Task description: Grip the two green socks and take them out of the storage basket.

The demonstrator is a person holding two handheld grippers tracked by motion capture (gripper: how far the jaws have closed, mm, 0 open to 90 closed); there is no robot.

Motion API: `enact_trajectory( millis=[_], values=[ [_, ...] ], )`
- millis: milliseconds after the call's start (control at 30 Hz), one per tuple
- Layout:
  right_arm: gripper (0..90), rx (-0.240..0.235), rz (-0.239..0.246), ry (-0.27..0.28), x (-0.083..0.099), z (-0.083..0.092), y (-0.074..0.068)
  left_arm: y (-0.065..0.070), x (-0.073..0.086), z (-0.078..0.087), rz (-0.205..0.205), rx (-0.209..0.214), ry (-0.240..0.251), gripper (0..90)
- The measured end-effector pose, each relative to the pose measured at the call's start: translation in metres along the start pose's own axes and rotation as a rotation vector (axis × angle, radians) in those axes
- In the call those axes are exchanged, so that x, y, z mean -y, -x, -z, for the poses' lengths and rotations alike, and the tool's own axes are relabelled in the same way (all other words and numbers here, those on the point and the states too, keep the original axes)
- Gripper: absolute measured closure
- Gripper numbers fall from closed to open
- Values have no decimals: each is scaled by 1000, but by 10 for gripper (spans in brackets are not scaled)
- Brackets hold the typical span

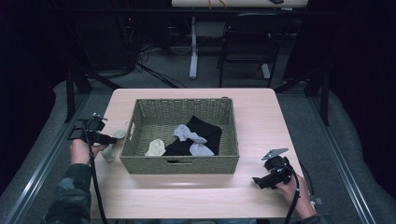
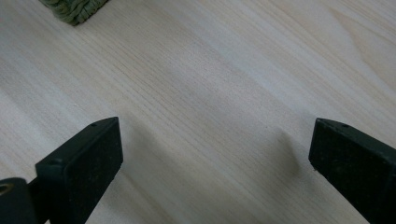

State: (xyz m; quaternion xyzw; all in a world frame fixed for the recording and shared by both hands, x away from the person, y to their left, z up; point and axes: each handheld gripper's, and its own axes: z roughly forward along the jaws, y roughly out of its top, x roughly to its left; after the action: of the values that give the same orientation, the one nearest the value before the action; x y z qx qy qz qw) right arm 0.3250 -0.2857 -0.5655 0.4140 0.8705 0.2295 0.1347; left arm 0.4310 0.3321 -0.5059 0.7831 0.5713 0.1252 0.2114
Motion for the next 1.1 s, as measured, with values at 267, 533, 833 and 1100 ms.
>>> enact_trajectory(
  millis=[267,533,833,1100],
  values=[
    [21,0,-2,-1,0,0,0,21,-15,54,-35,-4,103,204],
    [21,-1,-2,-8,0,1,-1,60,-38,87,-125,5,146,114],
    [21,-13,-4,0,0,0,-1,95,-61,81,-202,24,130,50],
    [21,-7,2,9,0,0,-1,118,-74,58,-245,49,87,34]
  ],
)
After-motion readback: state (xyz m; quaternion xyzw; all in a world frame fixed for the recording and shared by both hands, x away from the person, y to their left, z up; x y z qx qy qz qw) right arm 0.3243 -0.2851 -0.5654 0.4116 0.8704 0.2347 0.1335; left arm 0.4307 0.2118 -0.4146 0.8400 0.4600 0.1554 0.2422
